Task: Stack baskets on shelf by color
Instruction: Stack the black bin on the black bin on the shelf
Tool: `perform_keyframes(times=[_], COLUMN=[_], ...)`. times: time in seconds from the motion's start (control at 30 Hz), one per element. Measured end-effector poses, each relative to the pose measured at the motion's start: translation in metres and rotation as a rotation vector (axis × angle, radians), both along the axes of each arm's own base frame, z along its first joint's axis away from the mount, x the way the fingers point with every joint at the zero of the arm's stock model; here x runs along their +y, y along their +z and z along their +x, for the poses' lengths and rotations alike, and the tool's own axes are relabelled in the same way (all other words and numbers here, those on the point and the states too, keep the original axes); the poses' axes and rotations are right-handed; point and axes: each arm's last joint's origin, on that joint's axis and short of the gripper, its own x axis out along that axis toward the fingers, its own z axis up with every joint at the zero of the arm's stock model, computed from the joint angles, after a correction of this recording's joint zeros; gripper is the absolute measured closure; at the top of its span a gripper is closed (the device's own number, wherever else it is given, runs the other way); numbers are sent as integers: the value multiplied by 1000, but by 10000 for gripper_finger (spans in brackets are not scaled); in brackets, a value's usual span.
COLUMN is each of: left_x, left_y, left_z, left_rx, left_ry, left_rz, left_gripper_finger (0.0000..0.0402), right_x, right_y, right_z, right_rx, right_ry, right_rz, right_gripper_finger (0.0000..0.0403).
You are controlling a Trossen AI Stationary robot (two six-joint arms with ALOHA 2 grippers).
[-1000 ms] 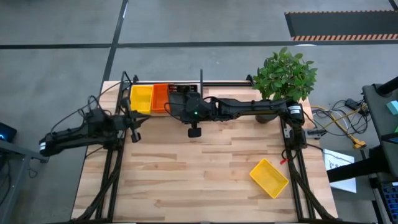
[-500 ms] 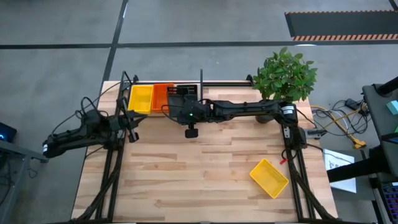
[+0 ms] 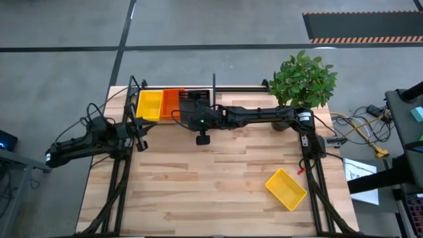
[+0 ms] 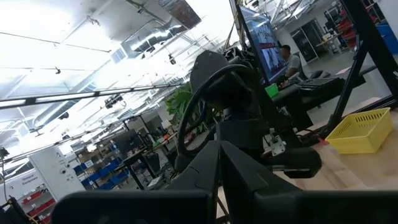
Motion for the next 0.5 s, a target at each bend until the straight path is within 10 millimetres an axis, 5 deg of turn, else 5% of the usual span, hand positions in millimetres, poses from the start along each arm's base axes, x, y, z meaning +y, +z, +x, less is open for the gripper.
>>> perform_keyframes(times=[0.17,0.5], left_x=[0,0], left_y=[0,0], left_z=[0,0], left_rx=[0,0], left_ry=[0,0], left_rz=[0,0], left_gripper_finger=[402,402], right_x=[-7,-33], right_y=[4,-2], right_z=[-2,-7], right_rx=[29,45], right_ry=[-55,-113], right_rz=[-137,-70], right_gripper_finger=[394,394])
